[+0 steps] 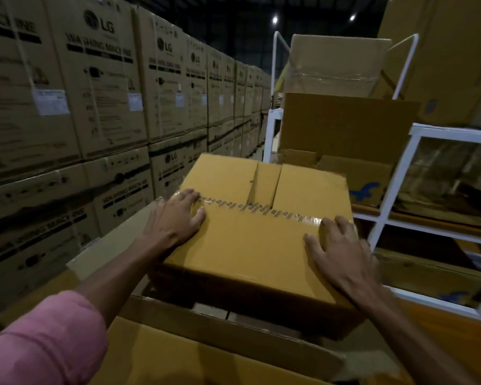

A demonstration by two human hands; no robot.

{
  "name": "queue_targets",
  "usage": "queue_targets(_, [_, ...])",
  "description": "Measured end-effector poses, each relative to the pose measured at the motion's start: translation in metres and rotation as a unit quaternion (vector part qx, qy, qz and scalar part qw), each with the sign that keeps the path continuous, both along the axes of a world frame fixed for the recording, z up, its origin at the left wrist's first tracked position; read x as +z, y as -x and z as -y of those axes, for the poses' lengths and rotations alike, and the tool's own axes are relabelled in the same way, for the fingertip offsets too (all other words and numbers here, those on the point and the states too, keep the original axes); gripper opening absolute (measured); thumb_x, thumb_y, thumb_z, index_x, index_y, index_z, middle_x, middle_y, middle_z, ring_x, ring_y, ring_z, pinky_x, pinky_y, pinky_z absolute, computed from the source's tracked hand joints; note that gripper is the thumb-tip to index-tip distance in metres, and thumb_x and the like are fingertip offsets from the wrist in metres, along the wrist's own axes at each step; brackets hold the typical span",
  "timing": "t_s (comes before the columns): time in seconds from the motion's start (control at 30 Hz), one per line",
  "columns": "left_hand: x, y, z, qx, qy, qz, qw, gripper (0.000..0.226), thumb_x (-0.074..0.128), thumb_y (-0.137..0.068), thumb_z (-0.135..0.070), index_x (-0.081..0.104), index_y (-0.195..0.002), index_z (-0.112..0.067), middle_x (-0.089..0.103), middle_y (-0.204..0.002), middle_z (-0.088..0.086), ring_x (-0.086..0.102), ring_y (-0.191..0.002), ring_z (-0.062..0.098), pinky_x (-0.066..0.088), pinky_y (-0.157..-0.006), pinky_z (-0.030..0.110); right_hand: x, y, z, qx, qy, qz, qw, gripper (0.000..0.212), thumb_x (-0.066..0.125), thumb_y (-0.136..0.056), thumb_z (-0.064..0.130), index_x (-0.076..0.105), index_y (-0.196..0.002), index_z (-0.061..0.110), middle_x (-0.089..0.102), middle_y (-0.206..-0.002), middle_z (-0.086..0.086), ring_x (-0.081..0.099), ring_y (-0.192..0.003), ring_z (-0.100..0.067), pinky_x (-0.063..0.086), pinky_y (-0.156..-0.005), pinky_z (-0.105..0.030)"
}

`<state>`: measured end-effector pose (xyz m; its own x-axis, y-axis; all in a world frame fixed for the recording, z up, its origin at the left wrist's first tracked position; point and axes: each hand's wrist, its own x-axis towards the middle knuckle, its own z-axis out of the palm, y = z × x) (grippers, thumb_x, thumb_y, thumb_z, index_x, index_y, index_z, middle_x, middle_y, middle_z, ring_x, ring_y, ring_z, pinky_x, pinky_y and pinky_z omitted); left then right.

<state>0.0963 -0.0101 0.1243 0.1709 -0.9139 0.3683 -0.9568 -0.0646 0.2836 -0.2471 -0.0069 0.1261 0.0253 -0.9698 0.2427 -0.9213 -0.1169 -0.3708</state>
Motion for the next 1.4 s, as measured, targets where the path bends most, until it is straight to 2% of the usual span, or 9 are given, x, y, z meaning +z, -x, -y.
queue_targets(0.2, [-0.043, -0.029, 0.018, -0.018, -0.174, -0.012, 0.984, 0.113, 0.024, -0.066, -0.102, 0.033, -0.157, -0.034, 0.028, -0.161, 0.007, 0.046, -0.135, 0.036, 0.043, -0.109, 0.055, -0.053, -0.014, 0.008, 0.015, -0.098, 0.007, 0.995, 0.066, 0.037, -0.097, 0.068, 0.035, -0.152, 0.031, 0.028, -0.163, -0.004, 0.042, -0.139, -0.038, 0.040, -0.109, -0.058])
queue_targets(0.33, [-0.065, -0.040, 0.037, -0.026, -0.281, -0.006, 0.959, 0.138, 0.030, -0.042, -0.112, 0.028, -0.158, -0.037, 0.019, -0.164, 0.010, 0.038, -0.141, 0.042, 0.038, -0.113, 0.060, -0.077, -0.023, 0.020, 0.017, -0.148, -0.006, 0.989, 0.067, 0.035, -0.097, 0.070, 0.036, -0.152, 0.032, 0.031, -0.161, -0.004, 0.046, -0.135, -0.037, 0.041, -0.108, -0.056])
queue_targets(0.57, [-0.094, -0.045, 0.082, -0.044, -0.398, 0.024, 0.916, 0.112, 0.069, -0.067, -0.085, 0.027, -0.153, -0.028, 0.009, -0.163, 0.013, 0.036, -0.143, 0.040, 0.040, -0.115, 0.054, -0.101, -0.026, 0.043, 0.041, -0.225, 0.006, 0.973, 0.069, 0.049, -0.098, 0.062, 0.033, -0.155, 0.026, 0.028, -0.159, -0.008, 0.042, -0.138, -0.030, 0.037, -0.115, -0.054])
queue_targets(0.8, [-0.145, -0.045, 0.091, -0.030, -0.467, 0.074, 0.881, 0.125, 0.073, -0.065, -0.083, 0.014, -0.157, -0.023, 0.009, -0.162, 0.014, 0.031, -0.146, 0.040, 0.036, -0.117, 0.054, -0.136, -0.024, 0.043, 0.061, -0.281, 0.019, 0.958, 0.068, 0.058, -0.098, 0.049, 0.031, -0.155, 0.025, 0.026, -0.158, -0.007, 0.037, -0.140, -0.027, 0.042, -0.108, -0.042])
queue_targets(1.0, [-0.194, -0.036, 0.079, -0.026, -0.482, 0.140, 0.864, 0.124, 0.077, -0.066, -0.077, 0.011, -0.159, -0.026, 0.011, -0.165, 0.011, 0.030, -0.144, 0.048, 0.037, -0.113, 0.063, -0.160, -0.024, 0.045, 0.079, -0.303, -0.048, 0.949, 0.057, 0.060, -0.099, 0.043, 0.040, -0.148, 0.021, 0.026, -0.153, -0.007, 0.041, -0.136, -0.025, 0.041, -0.108, -0.037])
queue_targets(1.13, [-0.184, -0.021, 0.074, -0.082, -0.445, 0.186, 0.872, 0.112, 0.073, -0.074, -0.074, 0.018, -0.159, -0.026, 0.015, -0.165, 0.007, 0.019, -0.149, 0.045, 0.031, -0.114, 0.067, -0.178, -0.026, 0.047, 0.082, -0.279, -0.150, 0.945, 0.057, 0.049, -0.098, 0.054, 0.043, -0.145, 0.021, 0.037, -0.149, -0.008, 0.051, -0.127, -0.039, 0.047, -0.105, -0.052])
queue_targets(1.23, [-0.175, -0.004, 0.071, -0.144, -0.428, 0.168, 0.876, 0.100, 0.064, -0.082, -0.074, 0.022, -0.159, -0.027, 0.024, -0.163, 0.006, 0.026, -0.147, 0.037, 0.031, -0.114, 0.063, -0.180, -0.032, 0.053, 0.108, -0.252, -0.238, 0.932, 0.067, 0.038, -0.096, 0.067, 0.043, -0.147, 0.024, 0.048, -0.146, -0.008, 0.037, -0.139, -0.048, 0.031, -0.115, -0.061])
queue_targets(1.3, [-0.169, 0.009, 0.070, -0.176, -0.427, 0.164, 0.871, 0.089, 0.055, -0.090, -0.071, 0.022, -0.160, -0.026, 0.027, -0.163, 0.007, 0.029, -0.147, 0.035, 0.030, -0.116, 0.061, -0.173, -0.042, 0.058, 0.134, -0.267, -0.215, 0.930, 0.069, 0.035, -0.096, 0.072, 0.041, -0.149, 0.028, 0.049, -0.147, -0.006, 0.031, -0.144, -0.043, 0.024, -0.117, -0.060])
queue_targets(1.4, [-0.150, 0.026, 0.068, -0.188, -0.418, 0.165, 0.873, 0.074, 0.038, -0.099, -0.070, 0.034, -0.156, -0.023, 0.045, -0.154, 0.009, 0.043, -0.139, 0.031, 0.031, -0.113, 0.058, -0.158, -0.050, 0.063, 0.164, -0.234, -0.193, 0.939, 0.063, 0.032, -0.098, 0.069, 0.049, -0.142, 0.027, 0.058, -0.138, -0.005, 0.049, -0.132, -0.030, 0.028, -0.116, -0.058])
